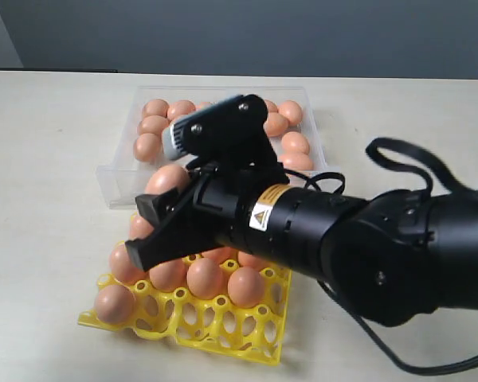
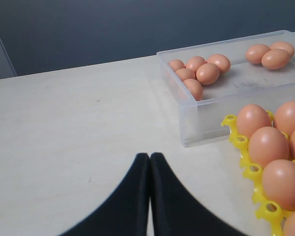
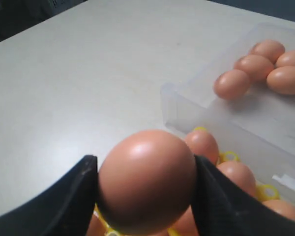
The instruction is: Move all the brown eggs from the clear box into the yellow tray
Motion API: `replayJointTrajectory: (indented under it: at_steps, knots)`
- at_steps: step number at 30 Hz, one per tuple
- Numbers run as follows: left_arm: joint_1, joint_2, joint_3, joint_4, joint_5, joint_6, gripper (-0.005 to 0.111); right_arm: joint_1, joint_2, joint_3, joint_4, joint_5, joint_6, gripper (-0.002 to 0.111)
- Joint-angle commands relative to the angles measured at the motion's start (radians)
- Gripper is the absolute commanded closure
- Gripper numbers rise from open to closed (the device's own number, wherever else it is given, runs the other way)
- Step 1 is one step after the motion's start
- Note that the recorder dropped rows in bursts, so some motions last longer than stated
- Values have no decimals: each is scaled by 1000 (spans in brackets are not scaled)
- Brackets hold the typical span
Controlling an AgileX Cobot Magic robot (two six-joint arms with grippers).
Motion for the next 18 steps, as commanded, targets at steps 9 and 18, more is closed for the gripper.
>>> replayJointTrajectory:
  at_steps: [9, 18]
  knots:
    - [-5, -5, 4, 0, -9, 0, 106, 137, 155, 7, 10, -39, 30, 108]
    - [-5, -5, 4, 0, -9, 0, 106, 139, 189, 7, 46, 0, 40, 108]
